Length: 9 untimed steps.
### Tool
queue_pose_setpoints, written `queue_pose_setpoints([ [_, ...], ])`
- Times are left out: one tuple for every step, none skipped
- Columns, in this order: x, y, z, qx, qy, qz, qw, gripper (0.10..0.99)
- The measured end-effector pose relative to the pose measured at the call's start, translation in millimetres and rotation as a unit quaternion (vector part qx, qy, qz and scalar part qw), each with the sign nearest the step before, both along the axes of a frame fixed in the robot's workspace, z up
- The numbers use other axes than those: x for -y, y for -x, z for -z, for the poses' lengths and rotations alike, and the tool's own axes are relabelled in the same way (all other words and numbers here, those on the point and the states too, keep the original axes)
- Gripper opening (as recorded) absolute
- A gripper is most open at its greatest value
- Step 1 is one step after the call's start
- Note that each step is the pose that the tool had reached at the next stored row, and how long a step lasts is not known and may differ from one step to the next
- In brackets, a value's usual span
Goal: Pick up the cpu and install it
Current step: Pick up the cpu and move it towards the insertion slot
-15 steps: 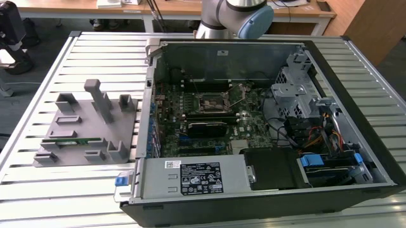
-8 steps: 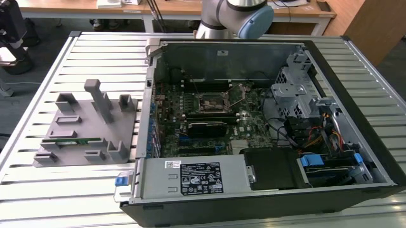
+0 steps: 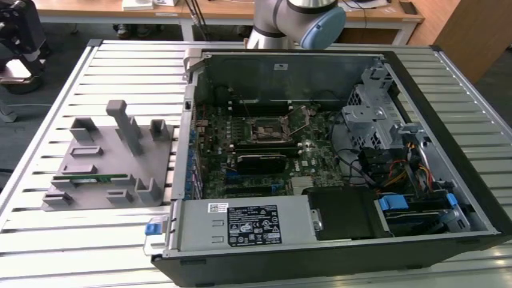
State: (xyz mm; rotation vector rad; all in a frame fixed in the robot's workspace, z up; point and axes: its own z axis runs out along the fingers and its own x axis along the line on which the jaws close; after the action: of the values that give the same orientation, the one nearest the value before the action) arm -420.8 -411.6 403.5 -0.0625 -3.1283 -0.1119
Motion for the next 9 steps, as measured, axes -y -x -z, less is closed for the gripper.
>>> queue_pose_setpoints([
  [0.0,-0.9,0.2,0.0001,-0.0003,0.000,1.0000,0.537],
  [0.0,-2.0,0.4,0.0001,-0.0004,0.000,1.0000,0.537],
  [0.0,-3.7,0.5,0.0000,-0.0004,0.000,1.0000,0.537],
  [0.0,-5.6,0.6,0.0000,-0.0005,0.000,1.0000,0.537],
  [0.0,-7.6,0.6,0.0000,-0.0005,0.000,1.0000,0.537],
  [0.0,-10.0,0.7,0.0000,-0.0005,0.000,1.0000,0.537],
  [0.0,-12.2,0.8,0.0000,-0.0005,0.000,1.0000,0.537],
  [0.0,-14.3,0.8,0.0000,-0.0005,0.000,1.0000,0.537],
  [0.0,-16.5,0.8,0.0000,-0.0005,0.000,1.0000,0.537],
])
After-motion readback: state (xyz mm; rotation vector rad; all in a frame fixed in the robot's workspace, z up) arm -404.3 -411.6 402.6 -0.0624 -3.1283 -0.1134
